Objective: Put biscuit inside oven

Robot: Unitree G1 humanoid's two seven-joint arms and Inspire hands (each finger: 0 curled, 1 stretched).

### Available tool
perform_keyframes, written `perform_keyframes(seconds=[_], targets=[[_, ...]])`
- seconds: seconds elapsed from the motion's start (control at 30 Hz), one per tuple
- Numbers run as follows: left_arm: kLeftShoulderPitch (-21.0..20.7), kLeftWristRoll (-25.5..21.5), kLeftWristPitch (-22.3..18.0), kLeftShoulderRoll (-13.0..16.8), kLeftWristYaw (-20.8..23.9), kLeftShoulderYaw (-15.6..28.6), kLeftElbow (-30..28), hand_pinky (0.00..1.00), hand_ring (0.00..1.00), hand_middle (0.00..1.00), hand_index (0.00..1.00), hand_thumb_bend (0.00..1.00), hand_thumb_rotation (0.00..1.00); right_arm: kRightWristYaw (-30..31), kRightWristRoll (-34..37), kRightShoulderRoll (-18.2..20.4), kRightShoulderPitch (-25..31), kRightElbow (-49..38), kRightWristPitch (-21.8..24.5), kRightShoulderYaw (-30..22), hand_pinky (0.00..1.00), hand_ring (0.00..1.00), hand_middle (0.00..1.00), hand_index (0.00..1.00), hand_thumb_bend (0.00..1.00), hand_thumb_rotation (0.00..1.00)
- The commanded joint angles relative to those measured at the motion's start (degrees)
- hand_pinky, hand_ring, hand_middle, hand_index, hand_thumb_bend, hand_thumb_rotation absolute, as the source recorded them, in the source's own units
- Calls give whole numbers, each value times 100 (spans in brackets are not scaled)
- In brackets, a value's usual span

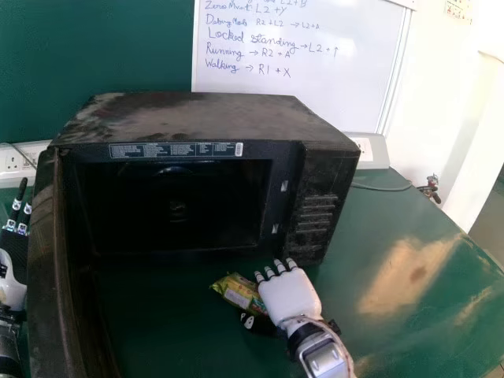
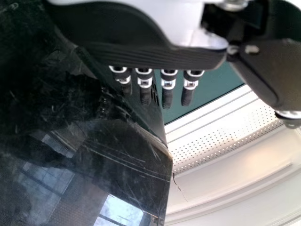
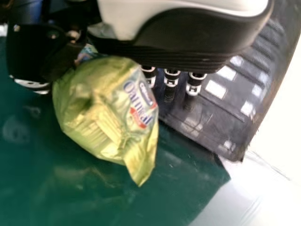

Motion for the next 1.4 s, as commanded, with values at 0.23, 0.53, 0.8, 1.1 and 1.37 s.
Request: perform_keyframes(seconds=[0.23,0.53,0.8,1.1,1.37], targets=[[277,-10,122,-319,9,43,224,0,31,74,100,16,100,-455,-229,-76,420,255,-146,148,100,96,98,96,76,27],[267,7,108,-305,-10,36,256,0,32,73,100,14,100,-591,-574,-47,349,349,-135,193,66,59,57,68,70,21],[254,23,79,-307,7,34,276,0,32,74,100,12,100,-379,-481,-22,289,257,-216,161,60,56,55,64,77,18],[244,9,125,-299,-26,22,288,0,32,74,100,12,100,-790,-200,-68,293,258,-287,28,55,50,50,66,75,14],[239,18,84,-314,-19,21,280,0,30,73,100,10,100,-1246,329,-48,272,234,-311,-220,49,44,49,63,80,11]])
